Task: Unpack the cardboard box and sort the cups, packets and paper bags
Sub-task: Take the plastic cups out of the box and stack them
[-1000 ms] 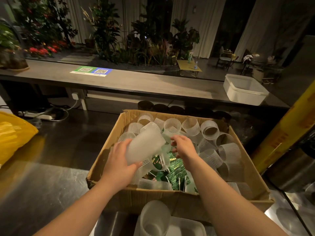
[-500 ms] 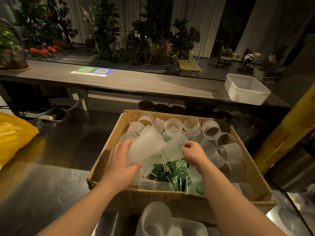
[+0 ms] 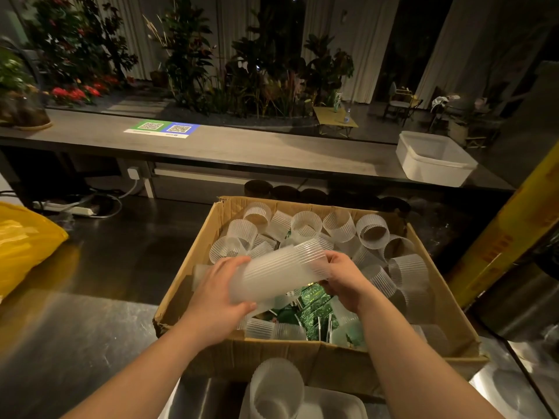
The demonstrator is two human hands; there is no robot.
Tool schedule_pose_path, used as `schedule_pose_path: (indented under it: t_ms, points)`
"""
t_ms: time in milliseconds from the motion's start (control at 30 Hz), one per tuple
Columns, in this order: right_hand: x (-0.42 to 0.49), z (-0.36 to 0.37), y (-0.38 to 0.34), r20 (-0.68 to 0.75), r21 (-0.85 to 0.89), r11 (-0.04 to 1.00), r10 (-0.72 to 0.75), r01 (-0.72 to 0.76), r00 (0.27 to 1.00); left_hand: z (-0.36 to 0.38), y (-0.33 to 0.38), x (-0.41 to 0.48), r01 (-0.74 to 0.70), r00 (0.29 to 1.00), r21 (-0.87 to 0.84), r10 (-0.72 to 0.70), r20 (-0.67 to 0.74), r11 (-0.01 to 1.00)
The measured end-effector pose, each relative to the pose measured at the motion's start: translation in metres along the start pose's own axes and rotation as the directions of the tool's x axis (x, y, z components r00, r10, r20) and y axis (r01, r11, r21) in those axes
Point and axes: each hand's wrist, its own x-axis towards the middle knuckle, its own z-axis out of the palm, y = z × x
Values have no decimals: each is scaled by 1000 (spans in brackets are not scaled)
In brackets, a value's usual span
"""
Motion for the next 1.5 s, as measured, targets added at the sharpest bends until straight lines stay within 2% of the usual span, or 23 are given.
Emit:
schedule_pose_path:
  t_ms: [133,167,233,267,300,333,367,400,500,567,600,633,733,800,867,967,1067,1167,1367,1433,1500]
  points:
    - [0,15,0,-2,-208,977,-43,42,999,1,-1,1,-8,999,26,7,34,1000]
    - [-1,20,-1,17,-219,973,-70,72,997,1,0,1,0,1000,23,0,28,1000]
    - [0,24,-3,14,-128,988,-84,85,996,1,0,2,19,1000,8,-18,-8,1000]
    - [3,23,-2,-24,-85,994,-70,68,997,2,0,3,32,999,-3,-32,-37,999]
    - [8,21,1,-90,-115,992,-69,59,994,2,0,4,48,996,-12,-48,-70,999]
    - [12,20,4,-154,-232,971,-90,53,984,2,-1,5,64,992,-22,-66,-104,998]
    - [15,18,8,-179,-392,919,-124,45,976,2,-1,5,79,988,-34,-82,-132,996]
    - [14,18,11,-127,-523,851,-130,45,983,2,-1,6,87,984,-43,-93,-151,995]
    - [8,26,20,168,-710,701,76,68,983,2,0,7,89,982,-49,-96,-164,995]
    - [7,32,22,200,-834,543,133,97,971,2,0,7,86,982,-41,-92,-165,995]
    - [7,33,21,186,-860,499,106,109,977,2,-1,7,86,982,-38,-91,-166,996]
    - [8,33,20,168,-855,508,73,108,983,2,-1,6,86,982,-35,-91,-167,996]
    - [2,22,13,111,-653,751,-40,103,993,3,-1,5,87,980,-30,-91,-177,996]
    - [-2,14,6,19,-426,900,-87,87,996,2,0,4,91,978,-35,-96,-185,995]
    - [-3,9,2,-97,-146,988,-60,45,994,2,1,4,87,979,-36,-93,-184,996]
    - [-5,8,-2,-132,201,979,-20,47,991,3,0,4,86,982,-25,-89,-165,996]
    - [-6,5,-4,-100,357,930,-55,88,993,3,-1,2,81,986,-10,-82,-143,997]
    - [-6,2,-5,-87,508,861,7,38,996,4,-4,1,67,991,-5,-67,-114,998]
    - [-10,-9,-5,58,554,832,0,-32,998,4,-1,1,32,998,7,-32,-53,999]
    - [-11,-10,-5,136,490,870,-2,-65,991,3,1,0,24,999,4,-24,-34,1000]
    - [-11,-9,-4,210,351,930,39,-113,977,2,1,-1,6,1000,9,-6,-15,1000]
